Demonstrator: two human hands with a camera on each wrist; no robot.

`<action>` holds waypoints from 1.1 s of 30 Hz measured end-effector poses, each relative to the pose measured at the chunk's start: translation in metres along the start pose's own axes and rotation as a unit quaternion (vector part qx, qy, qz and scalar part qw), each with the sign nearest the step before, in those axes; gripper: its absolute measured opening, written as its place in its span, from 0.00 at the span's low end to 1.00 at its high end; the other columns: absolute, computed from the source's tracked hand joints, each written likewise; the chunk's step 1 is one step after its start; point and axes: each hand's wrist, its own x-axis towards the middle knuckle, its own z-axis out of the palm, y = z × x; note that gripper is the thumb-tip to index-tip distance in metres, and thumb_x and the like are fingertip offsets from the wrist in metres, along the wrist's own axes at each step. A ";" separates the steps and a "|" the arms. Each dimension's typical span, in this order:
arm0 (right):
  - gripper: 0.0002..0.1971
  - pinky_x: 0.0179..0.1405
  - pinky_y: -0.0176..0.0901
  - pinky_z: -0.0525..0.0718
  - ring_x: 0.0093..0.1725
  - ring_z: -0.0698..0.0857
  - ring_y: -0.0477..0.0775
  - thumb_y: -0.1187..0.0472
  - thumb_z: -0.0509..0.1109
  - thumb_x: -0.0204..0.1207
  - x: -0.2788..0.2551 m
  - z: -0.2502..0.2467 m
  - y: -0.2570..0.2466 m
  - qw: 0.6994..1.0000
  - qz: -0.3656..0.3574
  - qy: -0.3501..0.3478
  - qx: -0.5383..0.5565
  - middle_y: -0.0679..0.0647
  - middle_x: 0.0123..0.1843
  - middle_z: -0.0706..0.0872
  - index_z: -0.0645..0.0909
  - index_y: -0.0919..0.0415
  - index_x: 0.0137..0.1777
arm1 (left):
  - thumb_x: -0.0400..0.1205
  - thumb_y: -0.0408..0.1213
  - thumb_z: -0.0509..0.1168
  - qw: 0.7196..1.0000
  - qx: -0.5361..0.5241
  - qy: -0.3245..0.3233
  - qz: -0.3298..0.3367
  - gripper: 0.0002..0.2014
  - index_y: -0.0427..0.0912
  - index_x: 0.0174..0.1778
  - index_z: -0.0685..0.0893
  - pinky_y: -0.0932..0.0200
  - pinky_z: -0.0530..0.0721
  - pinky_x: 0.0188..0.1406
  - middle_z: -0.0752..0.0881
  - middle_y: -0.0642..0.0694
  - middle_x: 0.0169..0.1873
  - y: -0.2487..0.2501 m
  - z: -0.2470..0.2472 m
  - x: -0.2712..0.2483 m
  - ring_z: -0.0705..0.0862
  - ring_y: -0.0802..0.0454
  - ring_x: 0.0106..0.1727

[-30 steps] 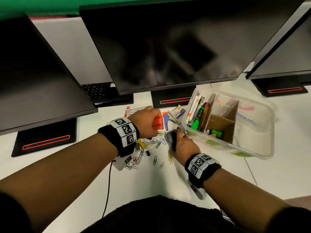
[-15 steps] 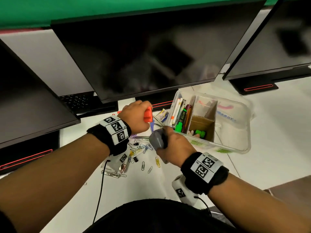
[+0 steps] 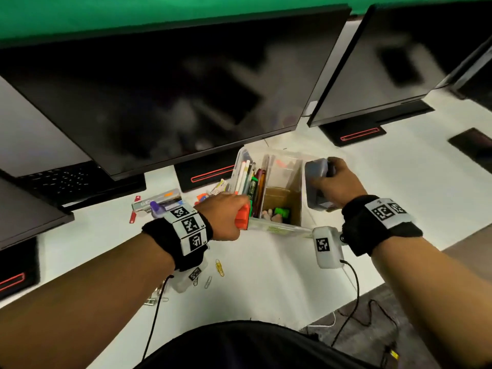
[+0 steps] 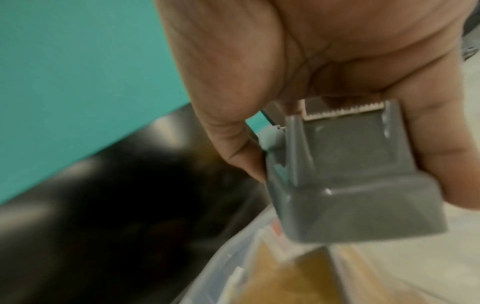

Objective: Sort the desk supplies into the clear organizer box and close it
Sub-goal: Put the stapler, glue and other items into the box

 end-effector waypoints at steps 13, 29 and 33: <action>0.24 0.38 0.42 0.82 0.52 0.79 0.56 0.60 0.73 0.73 0.034 0.050 0.039 0.964 0.157 -0.140 -0.163 0.64 0.63 0.82 0.76 0.68 0.68 | 0.69 0.36 0.70 0.999 0.032 -0.039 -0.013 0.25 0.51 0.61 0.70 0.51 0.82 0.53 0.77 0.48 0.52 -0.013 0.000 -0.014 0.76 0.47 0.57; 0.09 0.39 0.49 0.85 0.45 0.86 0.64 0.61 0.65 0.77 0.012 0.041 -0.008 0.966 -0.036 -0.074 -0.247 0.65 0.51 0.88 0.82 0.67 0.43 | 0.70 0.39 0.72 0.997 -0.067 0.028 -0.015 0.34 0.53 0.72 0.68 0.55 0.80 0.59 0.76 0.49 0.64 -0.013 -0.013 -0.010 0.77 0.49 0.63; 0.09 0.28 0.39 0.82 0.34 0.85 0.52 0.54 0.72 0.75 -0.027 0.045 -0.048 0.975 -0.028 -0.220 0.028 0.56 0.38 0.87 0.84 0.61 0.44 | 0.69 0.44 0.74 0.988 -0.103 0.116 -0.017 0.43 0.52 0.79 0.62 0.57 0.75 0.67 0.71 0.49 0.69 -0.006 -0.014 -0.002 0.74 0.48 0.70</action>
